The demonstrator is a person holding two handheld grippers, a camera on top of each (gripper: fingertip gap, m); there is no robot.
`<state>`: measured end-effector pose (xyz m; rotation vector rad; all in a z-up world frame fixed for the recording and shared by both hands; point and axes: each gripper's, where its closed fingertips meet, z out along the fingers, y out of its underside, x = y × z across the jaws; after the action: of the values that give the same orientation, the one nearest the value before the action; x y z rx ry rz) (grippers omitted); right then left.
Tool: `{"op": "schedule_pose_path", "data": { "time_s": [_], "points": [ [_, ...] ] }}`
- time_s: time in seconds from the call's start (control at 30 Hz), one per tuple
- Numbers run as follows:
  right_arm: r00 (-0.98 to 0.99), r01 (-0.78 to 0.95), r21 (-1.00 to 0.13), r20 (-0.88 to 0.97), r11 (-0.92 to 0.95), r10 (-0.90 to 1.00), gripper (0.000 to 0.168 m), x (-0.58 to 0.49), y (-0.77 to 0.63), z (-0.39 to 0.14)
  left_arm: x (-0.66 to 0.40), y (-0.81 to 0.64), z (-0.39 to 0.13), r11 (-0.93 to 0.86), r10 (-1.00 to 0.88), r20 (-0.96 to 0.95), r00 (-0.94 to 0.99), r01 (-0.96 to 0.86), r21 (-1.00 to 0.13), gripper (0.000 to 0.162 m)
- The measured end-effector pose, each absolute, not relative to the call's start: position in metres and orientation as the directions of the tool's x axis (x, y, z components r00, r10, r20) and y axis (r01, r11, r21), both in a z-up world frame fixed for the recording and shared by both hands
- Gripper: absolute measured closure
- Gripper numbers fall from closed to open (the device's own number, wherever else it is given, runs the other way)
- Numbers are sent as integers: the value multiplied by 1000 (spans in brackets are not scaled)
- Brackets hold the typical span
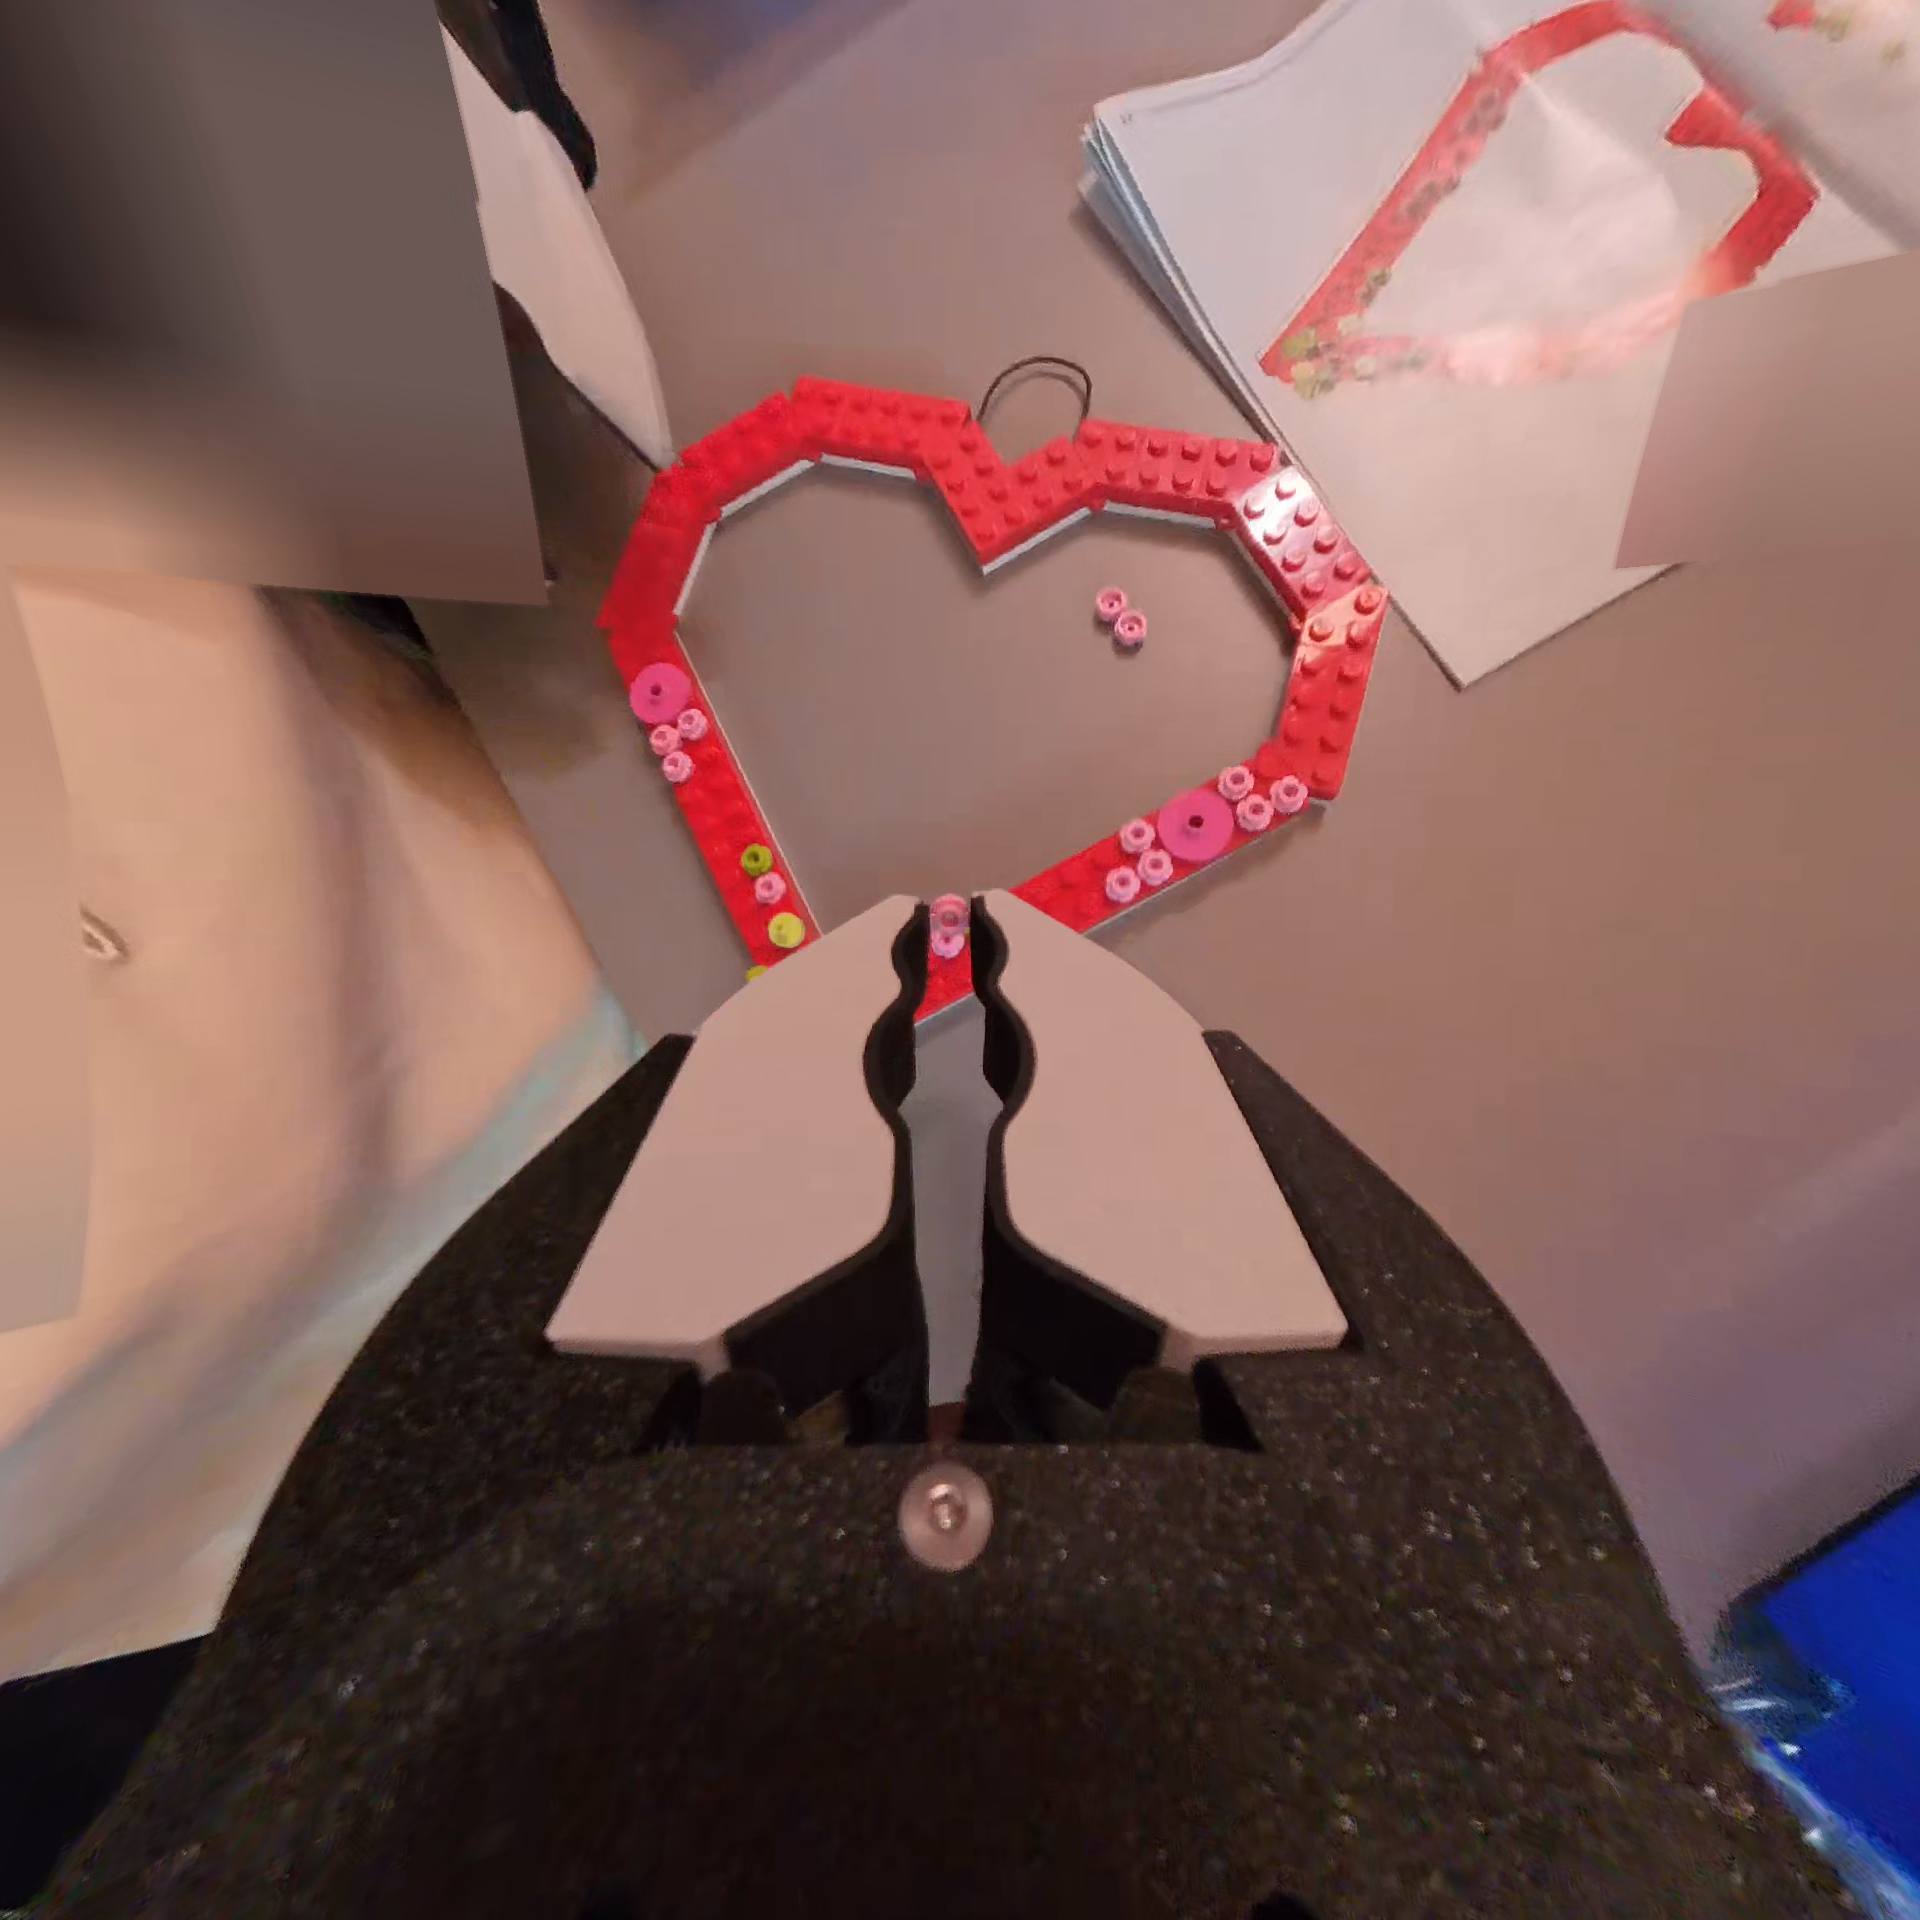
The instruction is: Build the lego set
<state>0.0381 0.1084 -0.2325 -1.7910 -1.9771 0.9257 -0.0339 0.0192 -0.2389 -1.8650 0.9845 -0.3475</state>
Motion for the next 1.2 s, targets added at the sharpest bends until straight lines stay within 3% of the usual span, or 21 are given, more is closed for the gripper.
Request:
{"op": "schedule_pose_path", "data": {
  "time_s": [0.4, 0.6, 0.7, 0.97, 1.2],
  "points": [
    [-238, 788, -605, -124, 116, 963, 161, 36, 99, -241, -30, 16, -261, -230, -782, -191, 594, -558, -797, 128],
    [-216, 779, -621, -127, 92, 968, 161, 32, 101, -237, -33, 18, -265, -234, -774, -207, 598, -575, -784, 135],
    [-293, 757, -640, -157, 129, 943, 161, 19, 76, -229, -34, 19, -264, -231, -768, -218, 603, -578, -783, 134],
    [-441, 787, -538, -148, 302, 885, 161, 14, 31, -244, -36, 15, -259, -196, -760, -243, 603, -569, -799, 135],
    [-383, 801, -548, -159, 242, 910, 161, 16, 33, -243, -34, 9, -263, -197, -772, -246, 585, -590, -783, 139]
  ]
}}
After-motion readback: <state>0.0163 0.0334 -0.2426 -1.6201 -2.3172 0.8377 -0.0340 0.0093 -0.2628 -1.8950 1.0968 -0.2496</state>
